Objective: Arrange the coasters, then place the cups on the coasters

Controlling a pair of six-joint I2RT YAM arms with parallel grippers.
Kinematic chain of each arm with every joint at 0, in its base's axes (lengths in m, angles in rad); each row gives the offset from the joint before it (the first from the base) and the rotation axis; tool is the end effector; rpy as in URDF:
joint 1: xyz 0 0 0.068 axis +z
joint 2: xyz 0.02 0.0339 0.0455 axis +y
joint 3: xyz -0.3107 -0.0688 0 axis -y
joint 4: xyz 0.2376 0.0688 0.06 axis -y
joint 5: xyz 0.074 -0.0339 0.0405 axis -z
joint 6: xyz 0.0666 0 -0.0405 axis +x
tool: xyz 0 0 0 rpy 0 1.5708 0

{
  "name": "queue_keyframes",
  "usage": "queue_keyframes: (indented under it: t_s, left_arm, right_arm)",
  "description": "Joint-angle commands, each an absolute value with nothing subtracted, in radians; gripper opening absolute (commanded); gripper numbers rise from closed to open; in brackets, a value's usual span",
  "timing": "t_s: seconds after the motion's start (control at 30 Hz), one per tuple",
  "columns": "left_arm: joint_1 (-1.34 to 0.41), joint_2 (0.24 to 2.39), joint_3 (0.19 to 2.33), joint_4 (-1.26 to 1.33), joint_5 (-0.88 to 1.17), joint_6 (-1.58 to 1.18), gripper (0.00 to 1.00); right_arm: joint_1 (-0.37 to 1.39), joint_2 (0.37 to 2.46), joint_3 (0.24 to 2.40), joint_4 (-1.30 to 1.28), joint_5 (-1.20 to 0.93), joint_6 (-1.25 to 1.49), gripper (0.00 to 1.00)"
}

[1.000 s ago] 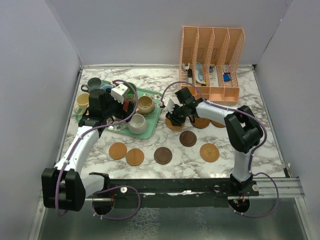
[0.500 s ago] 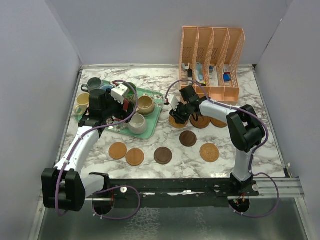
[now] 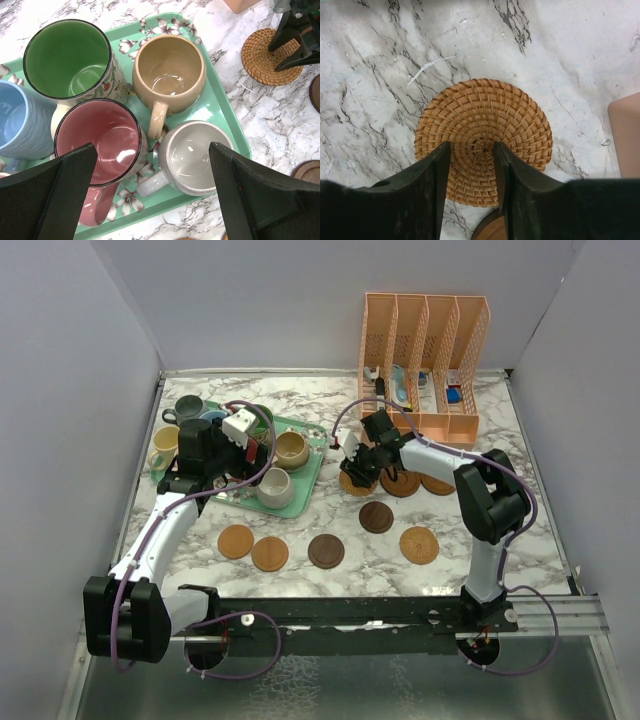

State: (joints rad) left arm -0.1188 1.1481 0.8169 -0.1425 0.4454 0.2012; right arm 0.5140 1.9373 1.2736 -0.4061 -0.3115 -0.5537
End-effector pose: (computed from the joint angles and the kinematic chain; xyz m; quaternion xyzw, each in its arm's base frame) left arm 0.2509 -0.0588 0.3152 0.2463 0.8032 -0.1674 0.5159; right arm 0.3570 0.2250 0.1839 -0.5201 0.8043 0.1454 0.2478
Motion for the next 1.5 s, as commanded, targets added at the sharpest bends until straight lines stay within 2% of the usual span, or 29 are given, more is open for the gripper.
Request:
queue_keyframes:
  t_s: [0.0,0.53,0.83,1.17,1.47]
  left_arm:
    - [-0.113,1.125,0.804,-0.116,0.476,0.213,0.99]
    - [-0.114,1.125,0.805,-0.116,0.482,0.206,0.99]
    - [-0.114,1.127,0.81,-0.114,0.487,0.2,0.99]
    - [-0.138,1.182,0.857,-0.114,0.493,0.187,0.99]
    - [-0.155,1.196,0.853,-0.114,0.507,0.193,0.99]
  right_arm:
    - [0.497,1.985,1.283,-0.498,-0.266,-0.559,0.45]
    - [0.497,1.929,1.454,-0.584,-0.374,-0.502,0.58]
    - [0.496,1.712,1.216,-0.632,-0.338,-0.586,0.59]
    - [0.458,1.448,0.938,-0.756,-0.263,-0.688,0.56]
    - [0.414,1.344,0.795,-0.824,-0.22,-0.773,0.55]
